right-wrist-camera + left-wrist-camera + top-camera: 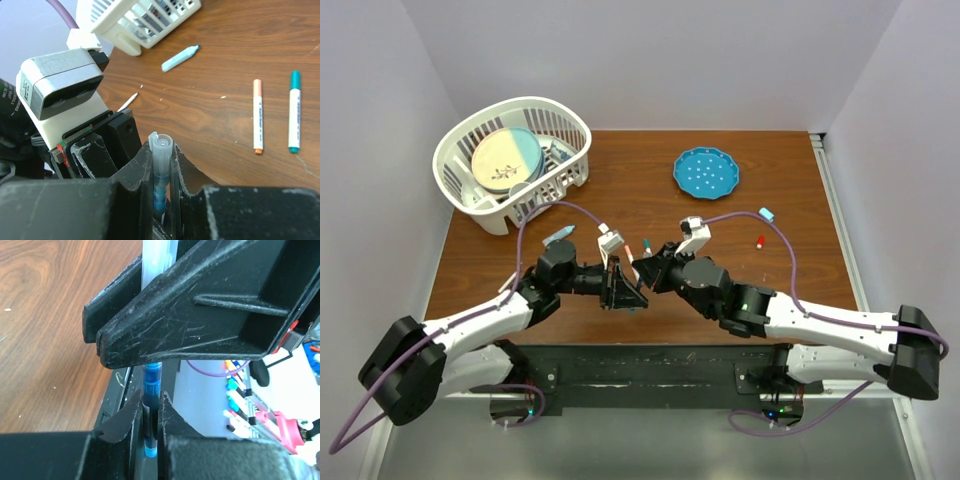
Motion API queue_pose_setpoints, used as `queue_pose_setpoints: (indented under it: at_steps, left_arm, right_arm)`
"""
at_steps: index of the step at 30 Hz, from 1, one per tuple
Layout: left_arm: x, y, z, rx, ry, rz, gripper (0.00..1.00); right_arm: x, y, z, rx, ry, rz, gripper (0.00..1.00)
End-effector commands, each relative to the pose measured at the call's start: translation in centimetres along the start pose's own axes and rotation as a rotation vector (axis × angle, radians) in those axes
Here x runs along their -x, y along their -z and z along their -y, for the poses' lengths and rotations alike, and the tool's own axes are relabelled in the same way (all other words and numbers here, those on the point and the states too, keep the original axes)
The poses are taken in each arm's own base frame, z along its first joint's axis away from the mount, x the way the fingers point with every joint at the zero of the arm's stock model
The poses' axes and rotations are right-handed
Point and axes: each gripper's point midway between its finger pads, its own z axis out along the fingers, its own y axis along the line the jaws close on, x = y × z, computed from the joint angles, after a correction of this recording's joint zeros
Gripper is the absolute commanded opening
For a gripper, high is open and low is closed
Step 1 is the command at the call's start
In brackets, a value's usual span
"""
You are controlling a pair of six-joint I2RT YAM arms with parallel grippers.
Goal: Insert the pens into the pen caps
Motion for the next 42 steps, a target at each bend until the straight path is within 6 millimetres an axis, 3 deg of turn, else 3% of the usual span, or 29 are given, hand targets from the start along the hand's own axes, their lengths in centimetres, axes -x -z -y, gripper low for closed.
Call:
queue_pose_setpoints:
  at_steps: [1,2,3,4,5,7,8,9,12,14,16,17,18,20,27,38,42]
  left_arm:
    - [9.9,0.5,3.2,-0.059,-0.178,0.352,0.00]
    - [9.7,0.7,3.2,-0.054,-0.176,0.353,0.02]
    - [8.7,0.8,2.6,-0.042,-0.162,0.345,0.09]
    - [8.3,1.0,2.3,-0.032,-0.154,0.347,0.22]
    - [7.8,1.3,2.3,-0.025,-0.149,0.346,0.27]
    - [6.3,1.6,1.3,0.008,-0.134,0.327,0.41]
    - [5.7,1.9,1.1,0.029,-0.122,0.318,0.46]
    - [5.0,2.1,0.5,0.052,-0.123,0.309,0.50]
    - [4.1,2.8,-0.5,0.124,-0.121,0.290,0.71]
    - [3.7,3.3,-1.2,0.181,-0.107,0.281,0.79]
    - [4.3,3.8,-2.0,0.250,-0.115,0.298,0.83]
    - [3.8,4.1,-2.6,0.291,-0.095,0.282,0.84]
    - [4.1,4.3,-2.8,0.315,-0.110,0.284,0.85]
    - [4.1,4.8,-3.7,0.383,-0.090,0.282,0.86]
    - [5.1,6.6,-4.2,0.495,-0.105,0.334,0.86]
    - [4.9,13.1,-10.4,1.038,0.076,0.388,0.84]
    - [5.3,15.5,-11.6,1.182,0.098,0.439,0.84]
  right_arm:
    - [-6.6,2.3,-0.1,0.004,0.135,-0.277,0.00]
    - [-5.2,1.9,0.5,-0.036,0.152,-0.228,0.00]
    - [-3.4,1.8,-0.2,-0.034,0.152,-0.195,0.00]
    - [-2.5,1.8,0.6,-0.059,0.174,-0.189,0.00]
    - [-0.7,1.3,1.6,-0.091,0.159,-0.155,0.00]
    - [1.9,1.3,1.8,-0.077,0.161,-0.117,0.00]
    - [3.9,1.0,3.1,-0.113,0.156,-0.085,0.00]
    - [5.5,1.0,2.5,-0.101,0.161,-0.072,0.00]
    - [7.5,0.5,5.0,-0.189,0.252,-0.094,0.00]
    - [8.2,-0.5,6.3,-0.210,0.321,-0.130,0.00]
    - [8.0,-1.5,7.4,-0.216,0.373,-0.199,0.00]
    - [7.0,-2.9,9.3,-0.257,0.385,-0.261,0.00]
    - [7.3,-3.5,9.5,-0.262,0.400,-0.282,0.00]
    - [5.7,-4.8,12.3,-0.335,0.440,-0.383,0.01]
    - [4.8,-9.2,17.2,-0.440,0.404,-0.488,0.04]
    - [0.6,-12.7,21.0,-0.506,0.331,-0.601,0.15]
    - [0.1,-13.8,21.4,-0.509,0.318,-0.608,0.27]
